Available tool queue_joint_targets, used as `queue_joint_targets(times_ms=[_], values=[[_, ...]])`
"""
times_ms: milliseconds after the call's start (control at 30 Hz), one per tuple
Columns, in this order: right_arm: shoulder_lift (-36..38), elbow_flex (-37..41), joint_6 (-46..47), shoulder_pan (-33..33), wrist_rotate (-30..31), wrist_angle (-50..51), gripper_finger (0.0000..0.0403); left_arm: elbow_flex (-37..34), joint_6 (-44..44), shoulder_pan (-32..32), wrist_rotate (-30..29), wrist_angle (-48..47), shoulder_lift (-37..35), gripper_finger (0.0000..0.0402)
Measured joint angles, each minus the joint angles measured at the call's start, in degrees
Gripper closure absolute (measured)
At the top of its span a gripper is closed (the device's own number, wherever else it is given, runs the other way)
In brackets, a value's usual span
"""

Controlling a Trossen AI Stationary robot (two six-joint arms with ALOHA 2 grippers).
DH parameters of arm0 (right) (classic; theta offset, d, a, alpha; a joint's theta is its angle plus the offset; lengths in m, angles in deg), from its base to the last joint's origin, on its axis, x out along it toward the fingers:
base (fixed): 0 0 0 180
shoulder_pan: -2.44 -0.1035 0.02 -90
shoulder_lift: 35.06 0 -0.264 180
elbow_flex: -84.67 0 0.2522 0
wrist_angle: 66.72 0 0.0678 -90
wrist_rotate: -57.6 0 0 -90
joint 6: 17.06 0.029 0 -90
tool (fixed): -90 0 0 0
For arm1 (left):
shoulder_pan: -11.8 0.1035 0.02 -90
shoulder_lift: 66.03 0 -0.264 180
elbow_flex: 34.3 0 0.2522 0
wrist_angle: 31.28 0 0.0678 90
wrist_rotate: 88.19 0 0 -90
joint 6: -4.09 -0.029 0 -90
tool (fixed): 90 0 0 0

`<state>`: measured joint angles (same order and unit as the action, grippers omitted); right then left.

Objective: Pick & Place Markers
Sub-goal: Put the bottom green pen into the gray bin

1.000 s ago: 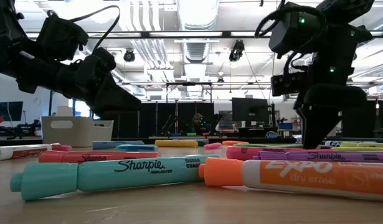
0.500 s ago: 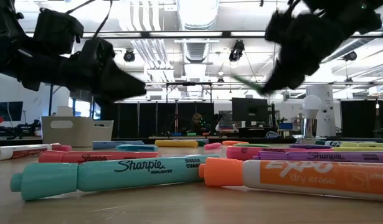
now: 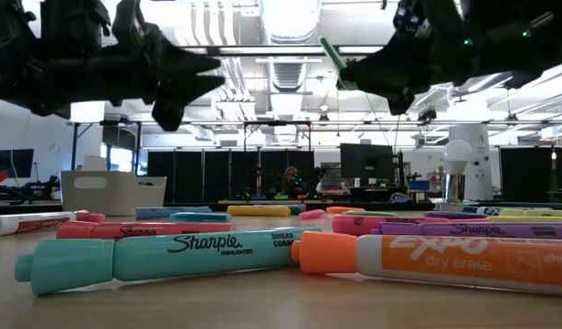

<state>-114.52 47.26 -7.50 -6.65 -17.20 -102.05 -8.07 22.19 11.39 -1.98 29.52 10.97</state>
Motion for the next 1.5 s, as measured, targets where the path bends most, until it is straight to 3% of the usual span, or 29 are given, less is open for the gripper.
queue_joint_targets(times_ms=[433, 633, 1167, 1500], values=[[-14.3, -11.2, -0.8, 0.3, 0.0, -4.0, 0.0353, 9.0, -1.5, -1.7, 0.1, -9.0, 0.0, 0.0259], [-17.8, -16.1, -0.7, 0.3, 4.1, -3.8, 0.0353, 11.0, -3.8, -3.0, 0.2, -11.4, 0.1, 0.0259], [-18.6, -18.3, -1.3, 0.3, 3.8, -2.2, 0.0353, 13.4, -4.6, -3.1, 0.1, -12.2, 0.1, 0.0259], [-18.6, -18.3, -2.1, 0.3, 3.8, -2.3, 0.0353, 19.4, -5.9, -3.2, 0.0, -23.3, 0.1, 0.0263]])
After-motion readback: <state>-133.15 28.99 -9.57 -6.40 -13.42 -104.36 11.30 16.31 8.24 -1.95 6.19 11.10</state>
